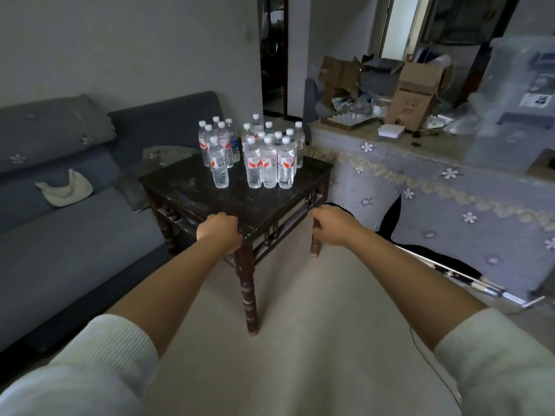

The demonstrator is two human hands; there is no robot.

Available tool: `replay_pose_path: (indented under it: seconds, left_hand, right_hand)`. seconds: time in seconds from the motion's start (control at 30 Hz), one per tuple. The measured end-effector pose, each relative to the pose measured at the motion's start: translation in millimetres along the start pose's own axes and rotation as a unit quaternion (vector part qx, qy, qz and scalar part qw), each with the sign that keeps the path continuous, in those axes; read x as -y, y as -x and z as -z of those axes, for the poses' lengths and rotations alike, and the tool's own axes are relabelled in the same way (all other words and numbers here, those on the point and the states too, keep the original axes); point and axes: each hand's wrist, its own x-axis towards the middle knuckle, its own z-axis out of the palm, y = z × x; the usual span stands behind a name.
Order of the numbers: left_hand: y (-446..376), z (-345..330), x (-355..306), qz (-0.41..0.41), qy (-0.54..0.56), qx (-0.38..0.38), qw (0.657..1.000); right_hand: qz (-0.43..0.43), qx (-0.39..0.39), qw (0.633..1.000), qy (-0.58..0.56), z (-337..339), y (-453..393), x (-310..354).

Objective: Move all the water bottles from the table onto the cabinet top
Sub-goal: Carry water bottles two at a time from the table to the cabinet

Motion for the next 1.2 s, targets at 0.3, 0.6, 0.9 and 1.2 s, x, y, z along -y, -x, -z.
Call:
replay_pose_path:
  seconds: [0.3,0.6,0.9,1.2]
  left_hand:
    - [-160.7,17.1,-13.4,-0.016,0.018,0.0,1.0]
    - [-317.4,22.6,-44.3,0.0,0.04,-0.009,0.999]
    - [-448.9,25.3,-66.8,0.015,0.052,0.014,0.998]
    - [-530.4,10.2,-69.7,-0.039,0.111,0.002,0.993]
  right_hand:
    - [-0.019,0.012,1.0,-0.01,21.2,-162.2,-38.8]
    - [0.031,-0.011,0.999,-0.025,30.3,-329.1,-87.3]
    - [0.05,-0.005,0.997,-0.053,42.4,-473.1,-133.6]
    - [0.043,0.085,0.991,-0.096,6.8,-543.3,-134.9]
